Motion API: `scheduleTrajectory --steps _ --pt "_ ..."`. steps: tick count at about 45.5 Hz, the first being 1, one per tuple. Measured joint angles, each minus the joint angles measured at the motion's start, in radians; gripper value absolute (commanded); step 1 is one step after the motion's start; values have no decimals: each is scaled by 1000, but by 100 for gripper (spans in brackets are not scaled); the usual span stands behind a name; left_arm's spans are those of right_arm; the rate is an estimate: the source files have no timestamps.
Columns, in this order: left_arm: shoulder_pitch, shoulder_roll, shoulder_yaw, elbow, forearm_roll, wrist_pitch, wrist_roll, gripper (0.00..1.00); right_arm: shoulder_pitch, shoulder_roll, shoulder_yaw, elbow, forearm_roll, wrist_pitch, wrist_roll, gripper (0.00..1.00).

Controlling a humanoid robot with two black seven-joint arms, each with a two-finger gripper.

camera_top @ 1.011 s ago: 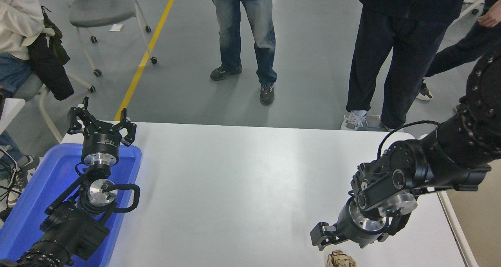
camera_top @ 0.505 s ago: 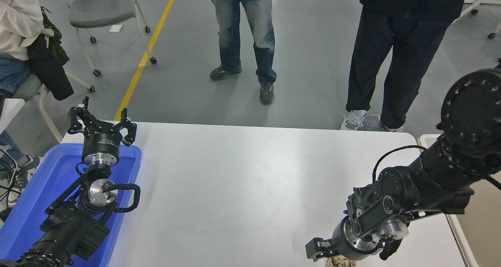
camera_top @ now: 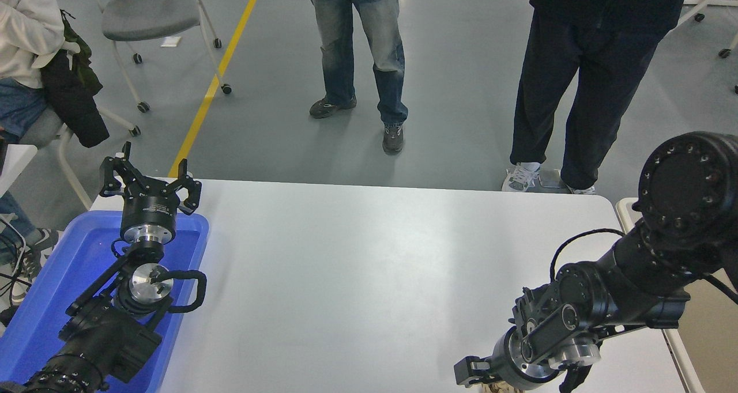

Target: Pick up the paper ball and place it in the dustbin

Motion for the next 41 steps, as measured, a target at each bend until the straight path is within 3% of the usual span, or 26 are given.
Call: scheduleTrajectory --steps 20,28,33,36,41 --pt "0 0 0 0 0 0 0 99 -57 0 -33 -38 -34 -11 1 97" --pt "0 0 0 0 0 0 0 99 -70 0 -36 -43 -38 -13 1 92" --pt "0 0 0 0 0 0 0 99 -77 0 -36 -44 -40 -14 1 72" --pt "0 0 0 0 0 0 0 99 -80 0 -36 -47 -41 -14 1 53" --pt "0 0 0 0 0 0 0 99 -84 0 -35 -49 -46 -14 1 40"
